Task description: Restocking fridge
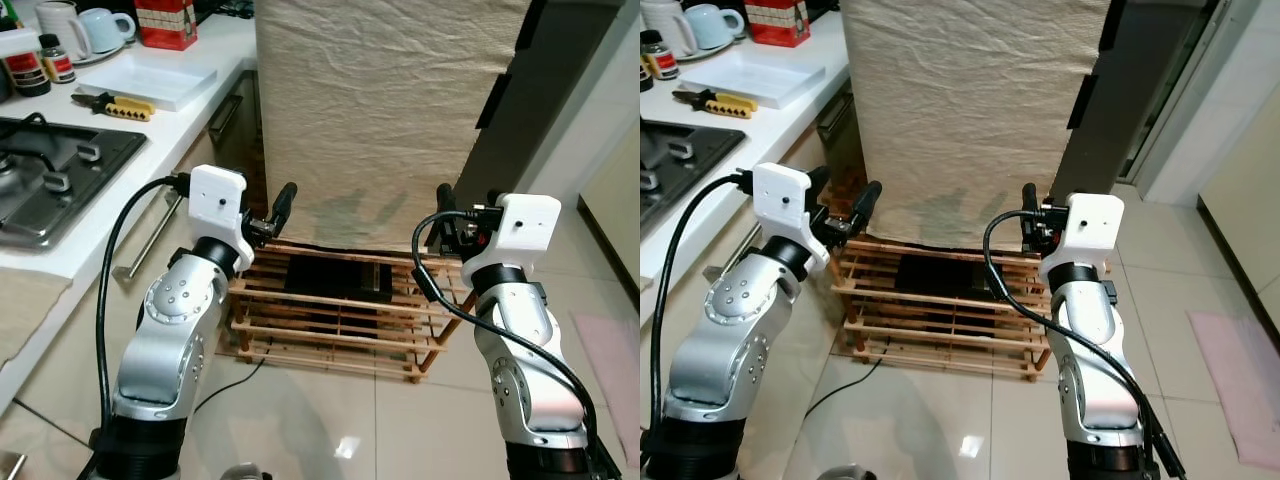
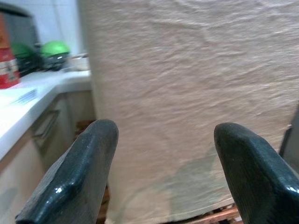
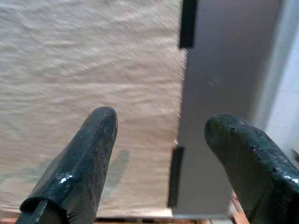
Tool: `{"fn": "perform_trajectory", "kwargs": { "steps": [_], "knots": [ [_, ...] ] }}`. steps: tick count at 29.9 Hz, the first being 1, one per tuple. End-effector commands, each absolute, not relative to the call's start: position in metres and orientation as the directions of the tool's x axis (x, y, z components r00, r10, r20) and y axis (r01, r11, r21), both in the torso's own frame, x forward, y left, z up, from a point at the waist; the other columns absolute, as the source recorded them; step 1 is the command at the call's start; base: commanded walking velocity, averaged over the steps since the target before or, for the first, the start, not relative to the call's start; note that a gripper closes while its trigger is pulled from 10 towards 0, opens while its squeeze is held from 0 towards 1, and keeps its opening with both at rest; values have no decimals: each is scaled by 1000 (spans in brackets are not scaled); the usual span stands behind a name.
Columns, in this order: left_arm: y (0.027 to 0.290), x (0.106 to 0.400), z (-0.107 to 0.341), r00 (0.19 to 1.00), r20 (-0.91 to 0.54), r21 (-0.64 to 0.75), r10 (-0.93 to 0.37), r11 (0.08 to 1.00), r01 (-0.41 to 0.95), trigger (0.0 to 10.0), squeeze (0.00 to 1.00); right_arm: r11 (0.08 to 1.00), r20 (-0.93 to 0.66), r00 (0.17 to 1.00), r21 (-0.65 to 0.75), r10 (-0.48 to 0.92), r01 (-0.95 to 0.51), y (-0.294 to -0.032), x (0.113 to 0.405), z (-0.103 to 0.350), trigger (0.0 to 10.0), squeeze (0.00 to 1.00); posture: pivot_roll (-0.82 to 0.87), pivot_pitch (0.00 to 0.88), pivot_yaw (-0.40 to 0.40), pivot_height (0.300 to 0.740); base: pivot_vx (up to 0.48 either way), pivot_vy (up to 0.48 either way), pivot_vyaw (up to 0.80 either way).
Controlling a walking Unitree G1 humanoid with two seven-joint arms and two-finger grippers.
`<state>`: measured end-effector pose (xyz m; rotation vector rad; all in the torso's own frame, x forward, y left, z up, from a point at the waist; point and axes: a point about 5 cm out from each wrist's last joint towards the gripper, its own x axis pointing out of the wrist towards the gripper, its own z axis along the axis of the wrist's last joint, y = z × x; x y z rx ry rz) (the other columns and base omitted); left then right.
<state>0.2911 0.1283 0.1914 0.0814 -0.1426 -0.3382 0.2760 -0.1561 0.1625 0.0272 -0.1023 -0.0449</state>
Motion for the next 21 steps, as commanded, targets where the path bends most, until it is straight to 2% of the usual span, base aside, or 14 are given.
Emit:
{"fn": "perform_trajectory", "kwargs": {
  "steps": [1,10,14,18,20,21],
  "knots": [
    [129,294,195,932,133,124,-337,939,322,10000,0,998,87,995,40,-56,52,-157,274,161,10000,0,5,0,-19,740,0,480,-725],
    [130,296,194,933,121,138,-339,937,322,10000,0,996,68,995,62,-69,65,-157,269,157,10000,0,5,0,-10,740,0,472,-774],
    [127,295,196,927,118,215,-355,921,325,10000,0,996,68,995,57,-73,69,-157,266,157,10000,0,5,0,-7,740,0,-120,-195],
    [126,294,196,927,123,191,-355,925,329,10000,0,996,68,995,60,-75,71,-156,266,157,10000,0,5,0,-6,740,0,-480,0],
    [128,295,196,931,126,128,-343,936,327,10000,0,996,68,995,60,-77,73,-157,266,158,10000,0,6,0,-7,740,0,0,0],
    [127,295,196,931,124,146,-342,935,324,10000,0,996,68,995,59,-78,74,-157,266,158,10000,0,6,0,-7,740,0,0,0]
  ]
}}
